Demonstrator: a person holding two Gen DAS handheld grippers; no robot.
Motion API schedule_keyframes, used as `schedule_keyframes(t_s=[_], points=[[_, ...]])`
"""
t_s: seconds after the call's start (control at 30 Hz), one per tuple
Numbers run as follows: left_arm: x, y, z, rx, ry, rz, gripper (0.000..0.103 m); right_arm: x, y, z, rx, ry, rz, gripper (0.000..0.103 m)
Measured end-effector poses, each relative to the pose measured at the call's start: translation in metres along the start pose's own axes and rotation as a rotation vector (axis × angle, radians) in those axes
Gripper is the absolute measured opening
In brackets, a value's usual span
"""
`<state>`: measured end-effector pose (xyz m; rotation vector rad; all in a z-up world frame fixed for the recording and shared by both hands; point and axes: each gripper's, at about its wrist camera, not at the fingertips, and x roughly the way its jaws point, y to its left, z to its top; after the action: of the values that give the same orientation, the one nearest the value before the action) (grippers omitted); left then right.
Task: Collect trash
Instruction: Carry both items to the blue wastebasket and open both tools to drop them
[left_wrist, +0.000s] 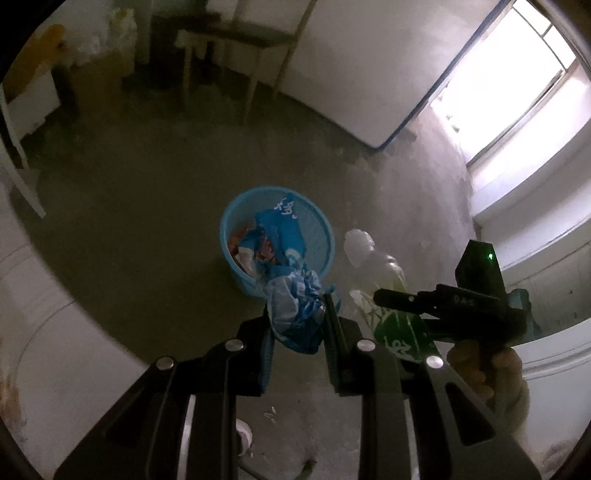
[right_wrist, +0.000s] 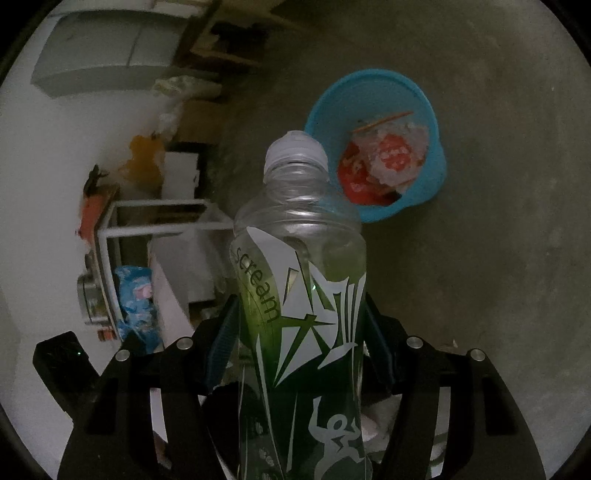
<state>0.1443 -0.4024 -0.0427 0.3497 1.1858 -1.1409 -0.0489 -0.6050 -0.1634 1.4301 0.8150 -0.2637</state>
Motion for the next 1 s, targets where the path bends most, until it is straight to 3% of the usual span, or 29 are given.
schedule_keyframes(t_s=[0.13,0.2,0.3,0.4,0.6,1.0], points=[[0.031,-0.012,0.037,0.009,0.011,0.001,0.025,0.017,0.003,0.041,0.054,0.004,0.041,0.063],[0.043,-0.015,0.058,-0.003,-0.005,0.009,0.043,0.021,0.003,0.060,0.079,-0.023,0.058,0.068],[0.045,-0.015,0.074,-0.044,-0.046,0.019,0.050,0.027,-0.004,0.078,0.124,-0.070,0.067,0.068],[0.037,-0.006,0.066,-0.084,-0.057,-0.018,0.052,0.032,-0.007,0.074,0.133,-0.064,0.082,0.068],[0.027,0.014,0.040,-0.091,-0.041,0.006,0.052,0.048,-0.022,0.051,0.135,-0.003,0.023,0.068],[-0.021,0.029,0.006,-0.099,-0.105,0.009,0.052,0.026,-0.039,0.017,0.156,0.019,0.005,0.068]])
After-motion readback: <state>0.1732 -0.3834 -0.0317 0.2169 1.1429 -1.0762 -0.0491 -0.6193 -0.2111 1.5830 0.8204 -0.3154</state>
